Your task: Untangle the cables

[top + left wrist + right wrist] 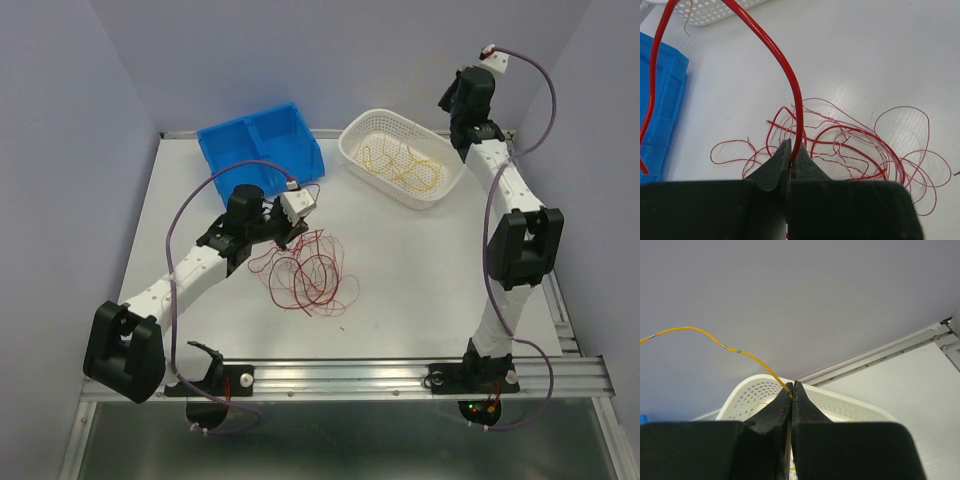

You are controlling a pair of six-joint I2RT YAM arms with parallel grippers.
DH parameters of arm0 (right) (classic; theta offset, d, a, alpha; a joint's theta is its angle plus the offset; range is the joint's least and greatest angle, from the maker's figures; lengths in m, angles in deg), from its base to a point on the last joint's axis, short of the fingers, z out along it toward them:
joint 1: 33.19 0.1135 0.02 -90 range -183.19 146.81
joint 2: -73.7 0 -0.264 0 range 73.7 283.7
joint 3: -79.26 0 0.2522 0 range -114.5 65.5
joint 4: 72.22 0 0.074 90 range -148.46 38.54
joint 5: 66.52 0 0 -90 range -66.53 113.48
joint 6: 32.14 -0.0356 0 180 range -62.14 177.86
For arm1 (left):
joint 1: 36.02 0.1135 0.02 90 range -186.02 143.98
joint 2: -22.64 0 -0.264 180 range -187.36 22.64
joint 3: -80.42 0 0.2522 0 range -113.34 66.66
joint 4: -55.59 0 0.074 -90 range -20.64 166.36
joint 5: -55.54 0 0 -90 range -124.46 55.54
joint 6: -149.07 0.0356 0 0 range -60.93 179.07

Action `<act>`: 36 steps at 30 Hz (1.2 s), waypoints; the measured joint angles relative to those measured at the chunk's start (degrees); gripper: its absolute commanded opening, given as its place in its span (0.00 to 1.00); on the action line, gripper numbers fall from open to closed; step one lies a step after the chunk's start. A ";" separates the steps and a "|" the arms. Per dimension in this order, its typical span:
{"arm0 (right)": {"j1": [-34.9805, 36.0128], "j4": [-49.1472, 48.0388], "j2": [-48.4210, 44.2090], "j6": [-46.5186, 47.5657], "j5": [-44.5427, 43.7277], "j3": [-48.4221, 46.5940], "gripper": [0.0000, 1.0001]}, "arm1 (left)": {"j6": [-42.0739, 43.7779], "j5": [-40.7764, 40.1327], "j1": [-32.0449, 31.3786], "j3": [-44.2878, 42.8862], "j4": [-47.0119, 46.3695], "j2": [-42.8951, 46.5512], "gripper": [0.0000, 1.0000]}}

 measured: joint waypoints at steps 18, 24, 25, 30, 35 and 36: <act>-0.07 -0.79 -14.38 -3.15 13.20 -4.15 0.01 | 0.00 0.02 0.00 0.00 0.02 0.00 0.00; -0.07 -2.86 -18.45 -4.81 15.93 -5.53 0.01 | 0.00 0.04 0.00 0.00 0.02 0.00 0.00; -0.07 -3.32 -18.62 -4.83 16.06 -5.99 0.01 | 0.00 0.04 0.00 0.00 0.02 0.00 0.00; -0.07 -3.67 -18.29 -3.61 15.06 -6.40 0.01 | 0.00 0.04 0.00 0.00 0.02 0.00 0.00; -0.07 -3.69 -16.65 -1.90 13.09 -6.36 0.01 | 0.00 0.09 0.00 0.00 0.02 0.00 0.00; -0.07 -3.72 -16.09 -1.62 12.59 -6.23 0.01 | 0.00 0.09 0.00 0.00 0.02 0.00 0.00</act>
